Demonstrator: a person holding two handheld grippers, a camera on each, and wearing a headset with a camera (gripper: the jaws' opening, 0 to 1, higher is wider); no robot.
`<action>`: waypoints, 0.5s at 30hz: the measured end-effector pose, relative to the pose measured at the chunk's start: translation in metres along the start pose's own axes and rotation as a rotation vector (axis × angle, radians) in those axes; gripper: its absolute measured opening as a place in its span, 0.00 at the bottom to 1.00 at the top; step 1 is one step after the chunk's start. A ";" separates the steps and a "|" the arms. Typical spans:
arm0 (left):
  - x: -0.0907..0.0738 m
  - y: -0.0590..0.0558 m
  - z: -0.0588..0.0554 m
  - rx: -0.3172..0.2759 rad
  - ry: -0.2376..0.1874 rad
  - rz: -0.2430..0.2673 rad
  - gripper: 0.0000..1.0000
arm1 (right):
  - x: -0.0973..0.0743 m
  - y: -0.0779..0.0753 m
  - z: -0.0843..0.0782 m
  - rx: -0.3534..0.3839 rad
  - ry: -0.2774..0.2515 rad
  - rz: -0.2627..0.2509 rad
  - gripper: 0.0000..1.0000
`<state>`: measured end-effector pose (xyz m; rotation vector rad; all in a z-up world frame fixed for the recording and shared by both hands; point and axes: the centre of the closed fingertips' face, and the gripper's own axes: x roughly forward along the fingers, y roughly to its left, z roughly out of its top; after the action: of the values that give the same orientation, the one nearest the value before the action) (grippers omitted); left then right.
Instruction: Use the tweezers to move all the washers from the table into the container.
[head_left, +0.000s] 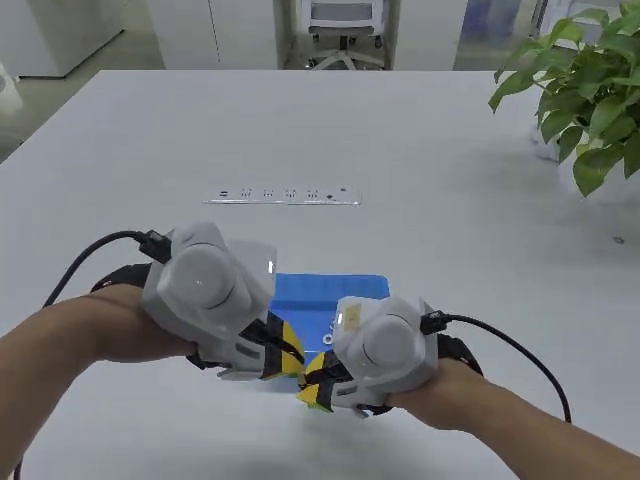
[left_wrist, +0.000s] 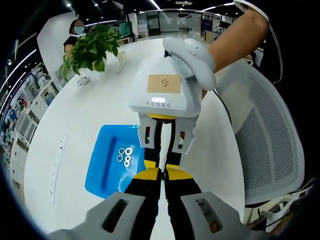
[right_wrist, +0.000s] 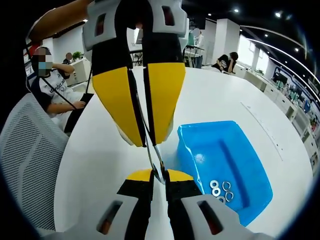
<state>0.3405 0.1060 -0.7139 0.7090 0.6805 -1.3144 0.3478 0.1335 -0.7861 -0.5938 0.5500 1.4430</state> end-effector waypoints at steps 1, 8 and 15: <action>0.000 0.000 -0.001 -0.002 0.001 -0.002 0.07 | 0.001 0.000 0.000 0.000 0.000 0.003 0.11; 0.005 0.002 -0.005 -0.004 0.008 -0.011 0.07 | 0.005 -0.002 -0.004 0.002 -0.001 0.003 0.11; 0.009 0.004 -0.006 -0.010 0.007 -0.019 0.07 | 0.009 -0.003 -0.007 0.012 -0.003 0.004 0.11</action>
<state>0.3450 0.1052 -0.7242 0.7005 0.7007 -1.3260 0.3515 0.1353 -0.7973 -0.5809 0.5576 1.4436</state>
